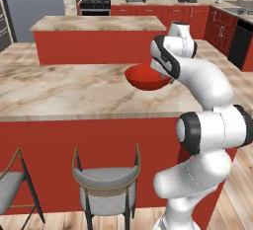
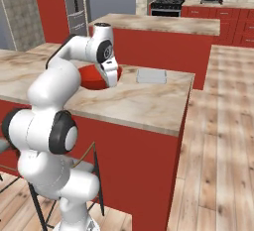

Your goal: Pick the bowl and tupperware and place them in the sink. Then turn on the water.

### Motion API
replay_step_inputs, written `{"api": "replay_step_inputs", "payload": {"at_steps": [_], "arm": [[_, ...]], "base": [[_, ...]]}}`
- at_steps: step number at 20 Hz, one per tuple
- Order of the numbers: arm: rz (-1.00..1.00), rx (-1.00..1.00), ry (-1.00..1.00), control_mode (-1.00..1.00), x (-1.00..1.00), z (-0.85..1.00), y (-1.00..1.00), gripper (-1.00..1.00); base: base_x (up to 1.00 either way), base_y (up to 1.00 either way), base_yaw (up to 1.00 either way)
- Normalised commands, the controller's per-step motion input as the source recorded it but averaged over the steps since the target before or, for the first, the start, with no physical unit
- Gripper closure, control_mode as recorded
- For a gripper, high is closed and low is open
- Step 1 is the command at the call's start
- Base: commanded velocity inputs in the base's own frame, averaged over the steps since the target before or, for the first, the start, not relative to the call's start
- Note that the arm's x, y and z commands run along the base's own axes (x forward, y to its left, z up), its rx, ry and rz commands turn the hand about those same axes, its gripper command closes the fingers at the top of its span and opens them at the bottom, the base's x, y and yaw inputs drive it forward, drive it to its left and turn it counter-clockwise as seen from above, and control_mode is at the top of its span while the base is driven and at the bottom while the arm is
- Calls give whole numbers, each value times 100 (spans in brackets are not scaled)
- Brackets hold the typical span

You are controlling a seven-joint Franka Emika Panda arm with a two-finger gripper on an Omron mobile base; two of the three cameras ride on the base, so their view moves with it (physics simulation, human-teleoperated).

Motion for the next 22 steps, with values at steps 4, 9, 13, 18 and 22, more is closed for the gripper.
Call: {"api": "replay_step_inputs", "payload": {"at_steps": [4,9,13,18,22], "arm": [[6,0,-4,-100,-76,11,-9,100],[8,0,-1,-100,-72,33,-3,100],[12,0,0,-100,-75,44,-3,100],[15,1,0,-100,-79,42,-3,100],[16,0,0,-100,-73,41,0,100]], "base": [[0,0,0],[0,0,0],[0,0,0],[0,0,0],[0,0,0]]}}
